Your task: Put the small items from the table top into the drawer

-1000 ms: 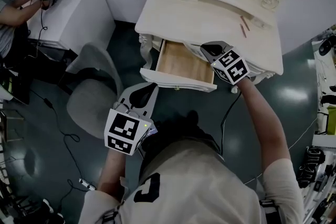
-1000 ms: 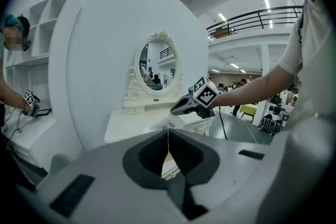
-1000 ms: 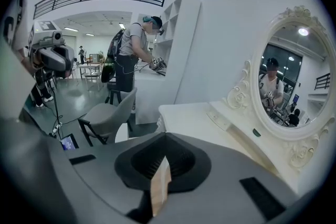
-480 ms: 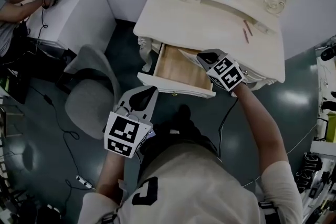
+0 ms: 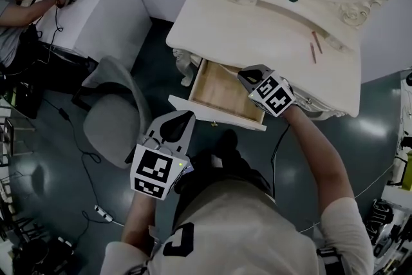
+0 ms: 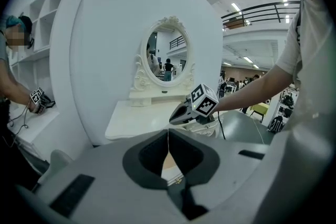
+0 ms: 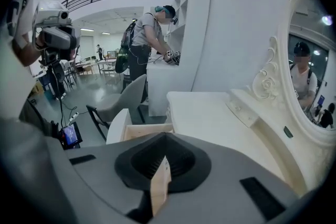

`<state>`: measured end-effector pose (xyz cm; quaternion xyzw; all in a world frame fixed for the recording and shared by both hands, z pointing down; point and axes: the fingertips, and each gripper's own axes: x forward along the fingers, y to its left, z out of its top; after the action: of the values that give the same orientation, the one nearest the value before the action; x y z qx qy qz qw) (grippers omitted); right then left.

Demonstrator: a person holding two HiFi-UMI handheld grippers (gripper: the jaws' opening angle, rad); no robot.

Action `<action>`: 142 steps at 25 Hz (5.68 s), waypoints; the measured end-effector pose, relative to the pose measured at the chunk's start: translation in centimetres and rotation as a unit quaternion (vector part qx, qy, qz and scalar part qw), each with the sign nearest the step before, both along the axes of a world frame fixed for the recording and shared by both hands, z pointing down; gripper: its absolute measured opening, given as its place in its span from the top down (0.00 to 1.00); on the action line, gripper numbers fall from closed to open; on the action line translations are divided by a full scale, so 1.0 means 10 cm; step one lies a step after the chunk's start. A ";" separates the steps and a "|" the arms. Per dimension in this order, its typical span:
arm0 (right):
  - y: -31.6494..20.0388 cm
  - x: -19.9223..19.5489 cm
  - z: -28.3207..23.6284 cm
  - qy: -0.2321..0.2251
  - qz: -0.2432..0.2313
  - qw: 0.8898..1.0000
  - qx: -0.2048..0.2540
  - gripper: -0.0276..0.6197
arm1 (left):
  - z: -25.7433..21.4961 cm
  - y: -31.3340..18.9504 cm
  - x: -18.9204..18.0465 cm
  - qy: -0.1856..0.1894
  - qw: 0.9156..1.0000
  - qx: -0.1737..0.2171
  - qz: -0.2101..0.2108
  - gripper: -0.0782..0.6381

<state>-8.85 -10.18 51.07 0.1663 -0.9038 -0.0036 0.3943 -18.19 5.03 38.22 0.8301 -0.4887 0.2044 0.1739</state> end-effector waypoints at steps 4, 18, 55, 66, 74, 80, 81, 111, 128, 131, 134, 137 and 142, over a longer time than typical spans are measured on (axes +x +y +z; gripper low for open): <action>0.01 -0.11 0.14 0.001 -0.027 1.000 0.001 0.92 | 0.04 -0.08 0.03 -0.003 1.000 -0.008 -0.012 0.81; 0.64 -0.38 0.76 0.041 -0.170 0.985 -0.002 0.92 | 0.20 -0.13 -0.02 -0.004 0.999 -0.031 -0.033 0.81; 0.44 0.03 1.56 0.128 -0.149 0.980 -0.030 0.91 | 0.87 -0.31 0.04 0.008 0.994 -0.092 -0.054 0.81; 0.31 0.07 1.74 0.133 -0.128 0.982 -0.037 0.91 | 0.91 -0.43 0.17 0.018 0.994 -0.099 -0.052 0.81; 0.22 0.07 1.80 0.145 -0.105 0.983 -0.042 0.91 | 0.90 -0.46 0.13 0.029 0.993 -0.104 -0.055 0.81; 0.19 0.02 1.73 0.137 -0.092 0.986 -0.036 0.90 | 0.87 -0.46 0.06 0.030 0.993 -0.099 -0.053 0.81; 0.19 0.02 1.73 0.137 -0.089 0.986 -0.040 0.85 | 0.87 -0.46 0.04 0.031 0.993 -0.099 -0.053 0.81; 0.40 0.04 0.73 0.113 0.005 0.993 0.044 0.71 | 0.25 -0.08 -0.12 0.042 0.999 -0.017 0.011 0.81; 0.98 0.04 0.25 0.115 0.039 0.990 0.071 0.89 | -0.09 0.27 -0.09 0.068 0.995 0.025 0.066 0.81; 1.05 0.10 0.19 0.111 0.049 0.991 0.060 0.90 | -0.13 0.27 0.00 0.074 0.994 0.029 0.078 0.81; 1.09 0.17 0.14 0.108 0.060 0.991 0.056 0.91 | -0.18 0.28 0.06 0.078 0.993 0.032 0.087 0.81; 1.10 0.23 0.07 0.104 0.068 0.991 0.057 0.91 | -0.21 0.27 0.13 0.078 0.992 0.033 0.095 0.81; 1.11 0.38 0.03 0.100 0.073 0.990 0.070 0.91 | -0.18 0.23 0.37 0.072 0.990 0.030 0.117 0.81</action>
<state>-5.09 0.95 51.34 0.2575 -0.8427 -0.0546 0.4696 -14.54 7.37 36.41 0.8991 -0.3801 0.1485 0.1584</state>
